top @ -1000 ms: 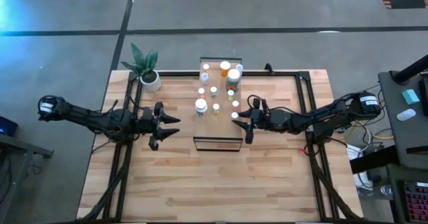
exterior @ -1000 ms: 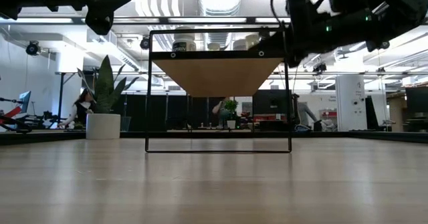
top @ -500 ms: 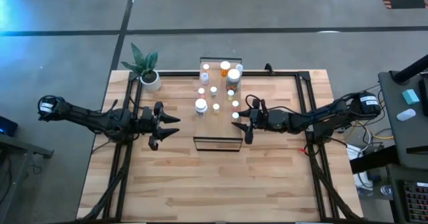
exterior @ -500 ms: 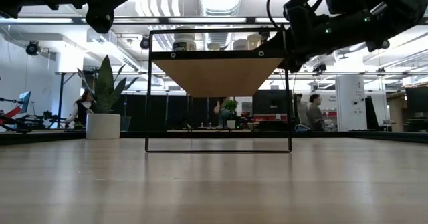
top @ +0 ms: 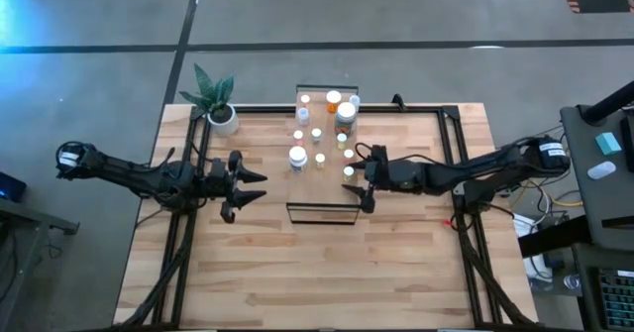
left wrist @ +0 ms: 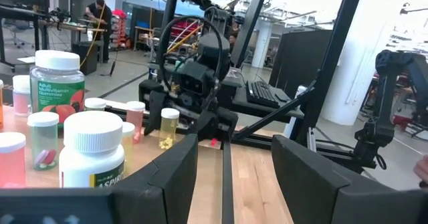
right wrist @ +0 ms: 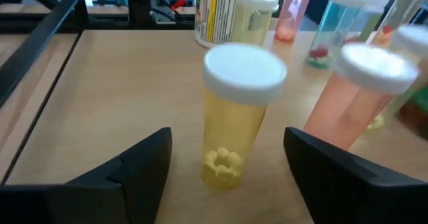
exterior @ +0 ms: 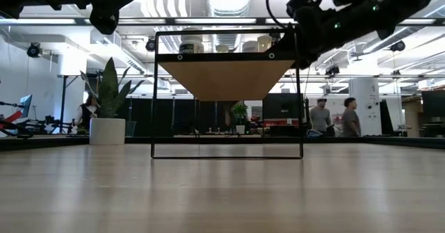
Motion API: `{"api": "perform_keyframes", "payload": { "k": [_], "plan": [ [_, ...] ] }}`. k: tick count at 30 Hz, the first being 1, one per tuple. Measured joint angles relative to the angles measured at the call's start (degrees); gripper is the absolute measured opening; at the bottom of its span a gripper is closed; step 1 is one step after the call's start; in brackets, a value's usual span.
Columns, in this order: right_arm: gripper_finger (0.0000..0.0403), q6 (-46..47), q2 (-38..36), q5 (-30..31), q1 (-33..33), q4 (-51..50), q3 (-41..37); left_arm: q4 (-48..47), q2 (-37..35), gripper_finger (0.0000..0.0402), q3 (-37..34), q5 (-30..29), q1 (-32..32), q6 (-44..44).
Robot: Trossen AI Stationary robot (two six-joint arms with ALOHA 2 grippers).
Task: Pick and place medicine bottles onto shelf by color
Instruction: Return to Home Position
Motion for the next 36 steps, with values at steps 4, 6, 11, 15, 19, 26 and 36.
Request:
{"api": "perform_keyframes", "payload": {
  "k": [4,6,11,15,19,26,36],
  "plan": [
    [0.0295,-0.83,-4.08,-0.02,0.13,-6.81,1.42,-0.05,0.19,0.0176,0.00,0.06,0.00,0.88],
    [0.0297,-0.75,-6.65,-0.04,0.13,-11.59,1.91,-0.05,0.20,0.0176,0.00,0.09,0.04,1.38],
    [0.0288,1.55,-14.16,-1.34,0.13,-22.49,2.02,2.14,1.55,0.0164,-0.17,1.28,1.28,5.46],
    [0.0270,2.03,-19.70,-2.01,0.13,-30.75,2.00,6.96,4.67,0.0120,-2.20,4.07,3.53,8.62],
    [0.0225,-0.84,-24.69,-2.01,0.11,-34.42,0.77,16.72,7.23,0.0052,-6.68,6.96,7.64,10.00],
    [0.0069,-5.33,-32.08,-2.73,-3.23,-32.69,-6.16,19.82,6.31,0.0007,-11.62,18.91,21.36,8.95],
    [0.0009,-5.57,-42.74,-22.99,-22.49,-14.75,-22.50,19.57,4.29,0.0001,-14.35,34.15,44.32,5.53]
  ]
}}
